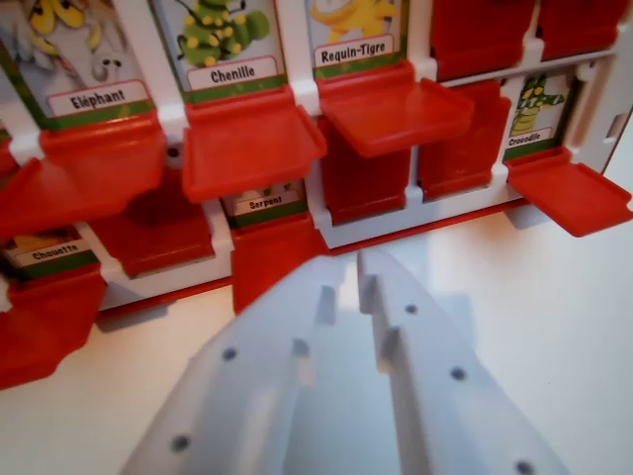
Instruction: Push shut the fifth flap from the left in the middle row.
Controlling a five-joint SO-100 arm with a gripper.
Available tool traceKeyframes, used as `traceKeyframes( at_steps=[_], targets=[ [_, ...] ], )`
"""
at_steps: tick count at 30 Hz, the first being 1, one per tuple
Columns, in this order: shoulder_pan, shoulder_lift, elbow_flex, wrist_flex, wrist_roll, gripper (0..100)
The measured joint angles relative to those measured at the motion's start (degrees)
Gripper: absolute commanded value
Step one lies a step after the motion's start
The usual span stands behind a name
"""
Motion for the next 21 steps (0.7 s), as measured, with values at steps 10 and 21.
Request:
traceKeyframes(
  at_steps=[10, 21],
  targets=[
    [-0.62, -3.96, -2.11, -1.23, 0.00, 2],
    [-1.76, -8.17, -5.01, -1.85, 0.00, 2]
  ],
)
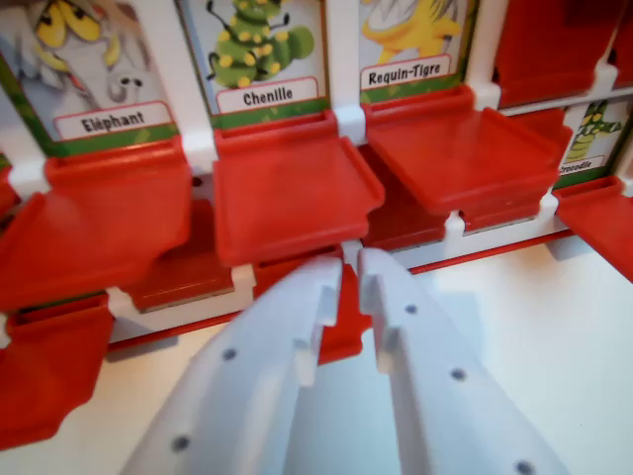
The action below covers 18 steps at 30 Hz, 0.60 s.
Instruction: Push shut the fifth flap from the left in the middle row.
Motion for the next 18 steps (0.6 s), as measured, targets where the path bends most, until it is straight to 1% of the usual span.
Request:
traceKeyframes(
  at_steps=[10, 18],
  targets=[
    [0.00, -3.25, -3.08, 0.00, -0.35, 2],
    [-0.97, -5.01, -4.39, -0.88, -0.35, 2]
  ],
)
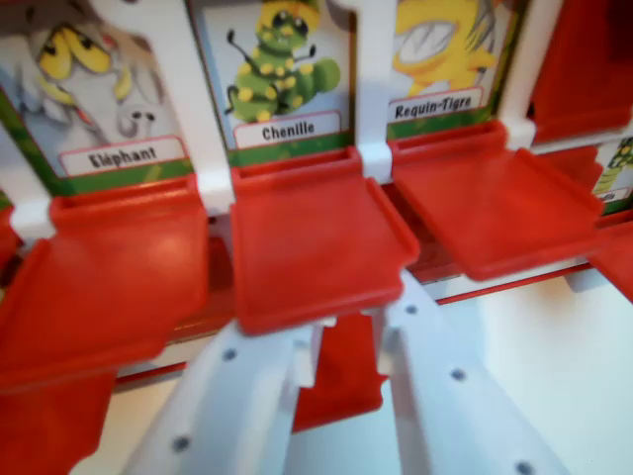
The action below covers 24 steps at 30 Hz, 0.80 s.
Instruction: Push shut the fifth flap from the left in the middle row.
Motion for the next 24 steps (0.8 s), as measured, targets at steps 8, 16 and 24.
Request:
traceKeyframes(
  at_steps=[8, 16, 24],
  targets=[
    [-0.26, -0.53, -2.55, 0.00, 0.00, 2],
    [-0.26, -0.97, -3.69, 0.00, 0.44, 2],
    [-0.26, -5.01, -8.96, 0.00, 0.70, 2]
  ],
)
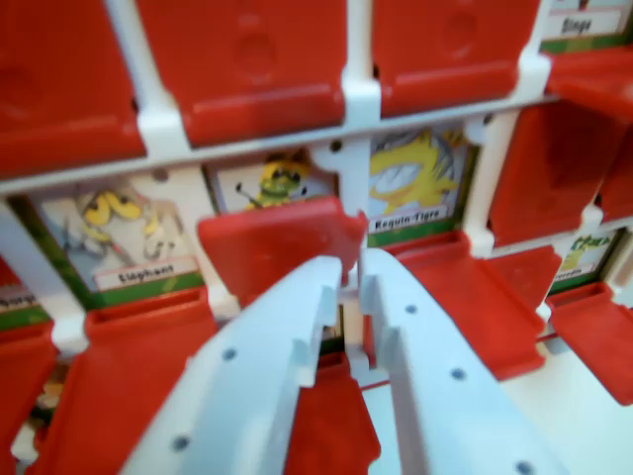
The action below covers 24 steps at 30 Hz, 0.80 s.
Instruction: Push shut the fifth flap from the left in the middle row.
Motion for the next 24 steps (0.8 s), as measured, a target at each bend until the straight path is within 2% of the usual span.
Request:
traceKeyframes(
  at_steps=[17, 21, 24],
  targets=[
    [-0.88, -2.90, -3.52, 1.41, 0.00, 2],
    [-0.09, 1.67, -3.08, 3.43, -0.53, 2],
    [0.00, 8.79, 1.05, 5.01, -1.05, 2]
  ],
)
